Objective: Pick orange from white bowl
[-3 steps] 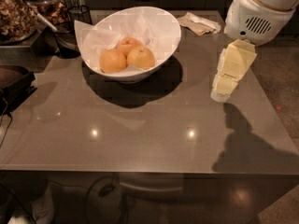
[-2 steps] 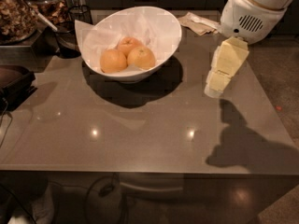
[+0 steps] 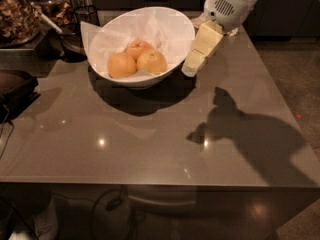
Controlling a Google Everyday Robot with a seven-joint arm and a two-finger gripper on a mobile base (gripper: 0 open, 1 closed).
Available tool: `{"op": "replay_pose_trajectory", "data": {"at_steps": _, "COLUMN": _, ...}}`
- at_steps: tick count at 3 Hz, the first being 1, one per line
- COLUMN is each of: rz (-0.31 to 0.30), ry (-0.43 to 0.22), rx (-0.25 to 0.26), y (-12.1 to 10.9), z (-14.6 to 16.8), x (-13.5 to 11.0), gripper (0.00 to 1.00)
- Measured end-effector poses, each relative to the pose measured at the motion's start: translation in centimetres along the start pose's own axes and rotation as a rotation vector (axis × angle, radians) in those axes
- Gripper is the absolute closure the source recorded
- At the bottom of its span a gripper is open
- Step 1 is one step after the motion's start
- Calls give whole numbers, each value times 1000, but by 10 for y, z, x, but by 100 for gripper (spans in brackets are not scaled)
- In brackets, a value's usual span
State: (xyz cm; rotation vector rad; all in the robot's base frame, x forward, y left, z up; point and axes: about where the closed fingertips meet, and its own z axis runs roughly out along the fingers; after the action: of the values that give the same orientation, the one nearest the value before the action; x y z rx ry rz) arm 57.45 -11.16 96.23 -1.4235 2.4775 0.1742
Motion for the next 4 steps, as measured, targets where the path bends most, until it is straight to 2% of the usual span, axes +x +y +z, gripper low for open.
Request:
{"op": "replay_pose_trajectory", "data": {"at_steps": 2, "rz": -15, "ry": -60, "rx": 14, "y": -6, "z": 1, "x": -17, "gripper": 0}}
{"op": "replay_pose_trajectory", "data": {"at_steps": 3, "rz": -44, "ry": -96, "rx": -20, "y": -3, "z": 7, "x": -52, "gripper": 0}}
{"op": "replay_pose_trajectory", "data": {"at_steps": 4, "rz": -90, "ry": -78, "rx": -45, "y": 7, "z": 21, "x": -86, "gripper": 0}}
